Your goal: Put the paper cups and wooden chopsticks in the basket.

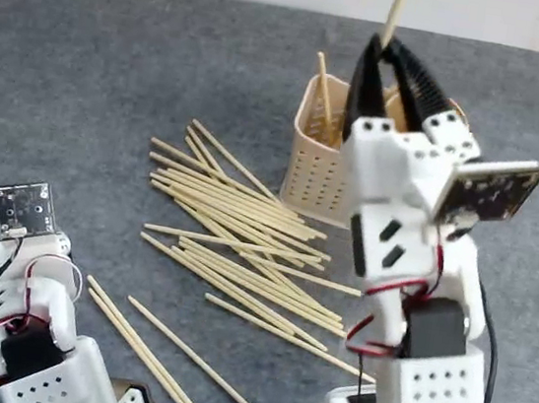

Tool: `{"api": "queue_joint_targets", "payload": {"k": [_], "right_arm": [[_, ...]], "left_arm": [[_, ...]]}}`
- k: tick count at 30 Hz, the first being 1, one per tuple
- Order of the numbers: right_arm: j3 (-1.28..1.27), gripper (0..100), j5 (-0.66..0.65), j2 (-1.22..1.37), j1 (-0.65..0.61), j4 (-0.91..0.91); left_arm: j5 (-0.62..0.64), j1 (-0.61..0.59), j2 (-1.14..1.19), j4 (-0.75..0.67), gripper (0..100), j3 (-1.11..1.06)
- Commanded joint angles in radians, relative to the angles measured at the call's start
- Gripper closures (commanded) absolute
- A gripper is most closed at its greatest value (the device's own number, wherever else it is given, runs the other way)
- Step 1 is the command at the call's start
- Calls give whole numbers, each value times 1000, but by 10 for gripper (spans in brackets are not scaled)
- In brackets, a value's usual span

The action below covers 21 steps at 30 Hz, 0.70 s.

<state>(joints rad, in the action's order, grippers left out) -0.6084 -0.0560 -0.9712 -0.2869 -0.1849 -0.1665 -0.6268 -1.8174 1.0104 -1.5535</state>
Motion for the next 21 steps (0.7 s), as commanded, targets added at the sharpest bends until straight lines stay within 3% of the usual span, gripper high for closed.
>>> {"api": "queue_joint_targets", "payload": {"k": [1,21], "right_arm": [[51,993,0,62,44,111],[-332,993,41,371,38,501]], "left_arm": [[9,-5,-7,-12,919,8],[9,-5,-7,-12,919,8]]}}
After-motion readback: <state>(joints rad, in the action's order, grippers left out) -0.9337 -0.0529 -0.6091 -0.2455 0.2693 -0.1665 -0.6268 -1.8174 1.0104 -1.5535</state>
